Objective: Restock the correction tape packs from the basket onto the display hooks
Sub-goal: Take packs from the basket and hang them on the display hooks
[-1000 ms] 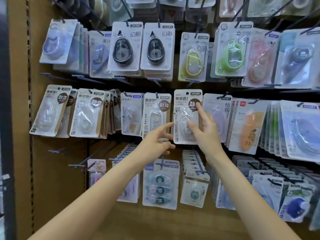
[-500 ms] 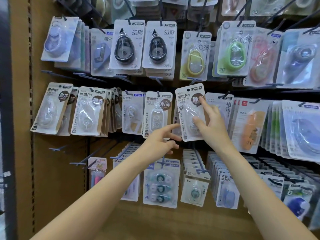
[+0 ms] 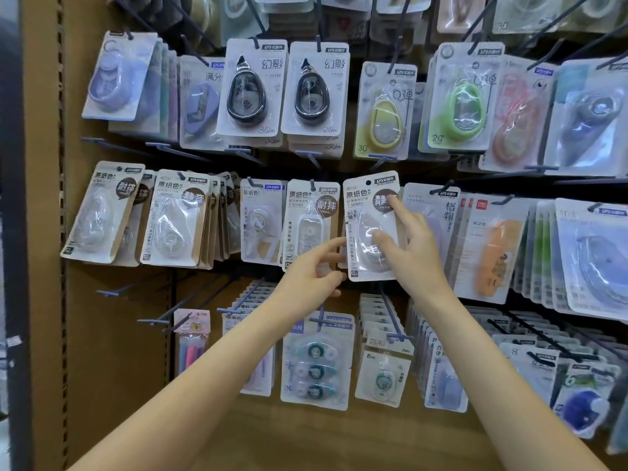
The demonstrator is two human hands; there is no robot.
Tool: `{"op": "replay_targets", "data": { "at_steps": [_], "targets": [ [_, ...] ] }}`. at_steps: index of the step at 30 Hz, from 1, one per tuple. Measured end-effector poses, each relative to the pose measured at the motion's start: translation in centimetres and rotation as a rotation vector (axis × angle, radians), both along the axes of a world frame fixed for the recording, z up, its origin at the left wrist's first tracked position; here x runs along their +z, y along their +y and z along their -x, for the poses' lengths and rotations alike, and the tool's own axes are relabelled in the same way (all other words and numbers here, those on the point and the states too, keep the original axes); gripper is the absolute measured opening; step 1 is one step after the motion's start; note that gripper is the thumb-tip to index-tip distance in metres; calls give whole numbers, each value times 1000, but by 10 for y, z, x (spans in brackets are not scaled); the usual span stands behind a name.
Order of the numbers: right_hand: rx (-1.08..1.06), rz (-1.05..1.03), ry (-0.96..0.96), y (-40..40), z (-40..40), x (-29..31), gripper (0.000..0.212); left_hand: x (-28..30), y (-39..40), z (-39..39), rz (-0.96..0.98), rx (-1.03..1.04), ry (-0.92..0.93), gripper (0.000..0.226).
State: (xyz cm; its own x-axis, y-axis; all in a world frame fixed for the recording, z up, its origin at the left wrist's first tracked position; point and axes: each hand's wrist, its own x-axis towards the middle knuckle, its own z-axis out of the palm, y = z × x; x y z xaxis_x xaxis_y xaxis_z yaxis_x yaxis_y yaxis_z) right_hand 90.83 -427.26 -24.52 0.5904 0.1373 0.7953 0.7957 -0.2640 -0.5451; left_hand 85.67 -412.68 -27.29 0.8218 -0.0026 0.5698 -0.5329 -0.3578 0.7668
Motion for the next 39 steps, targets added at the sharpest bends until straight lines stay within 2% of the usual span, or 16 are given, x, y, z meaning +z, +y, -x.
{"op": "replay_targets", "data": {
  "at_steps": [10, 13, 15, 17, 19, 21, 24, 26, 27, 29, 30, 31, 33, 36, 39],
  "targets": [
    [85, -89, 82, -8, -3, -5, 55, 1, -6, -4, 61, -41, -73, 44],
    [222, -156, 196, -11, -2, -2, 49, 3, -6, -2, 86, -58, -111, 42],
    [352, -279, 288, -16, -1, -2, 44, 4, -7, 0, 79, -93, -116, 40],
    [382, -354, 301, -21, -1, -3, 44, 5, -10, 0, 51, -110, -106, 36],
    [306, -269, 234, -22, -1, -4, 47, 4, -11, -3, 97, -131, -65, 27],
    [224, -100, 123, -23, 2, -6, 51, 3, -10, -7, 180, -139, -11, 24],
    [293, 34, 24, -23, 10, -10, 53, 6, -7, -12, 262, -112, 18, 36],
    [348, 79, -17, -23, 11, -13, 52, 10, -2, -13, 323, -166, 52, 37],
    [384, 25, 4, -23, 9, -14, 49, 14, 2, -12, 352, -216, 86, 37],
    [417, -217, 114, -23, -1, -13, 35, 20, 10, -6, 360, -272, 136, 38],
    [375, -286, 141, -22, -9, -12, 27, 22, 17, -3, 352, -267, 134, 39],
    [282, -251, 126, -20, -16, -11, 21, 23, 24, 0, 363, -252, 123, 39],
    [59, -66, 34, -14, -34, -11, 21, 21, 39, 7, 389, -195, 95, 41],
    [-143, 38, 42, 2, -62, -5, 36, 17, 53, 15, 382, -100, 72, 40],
    [-194, 48, 200, 16, -82, -1, 64, 14, 57, 20, 364, -28, 49, 31]
  ]
}}
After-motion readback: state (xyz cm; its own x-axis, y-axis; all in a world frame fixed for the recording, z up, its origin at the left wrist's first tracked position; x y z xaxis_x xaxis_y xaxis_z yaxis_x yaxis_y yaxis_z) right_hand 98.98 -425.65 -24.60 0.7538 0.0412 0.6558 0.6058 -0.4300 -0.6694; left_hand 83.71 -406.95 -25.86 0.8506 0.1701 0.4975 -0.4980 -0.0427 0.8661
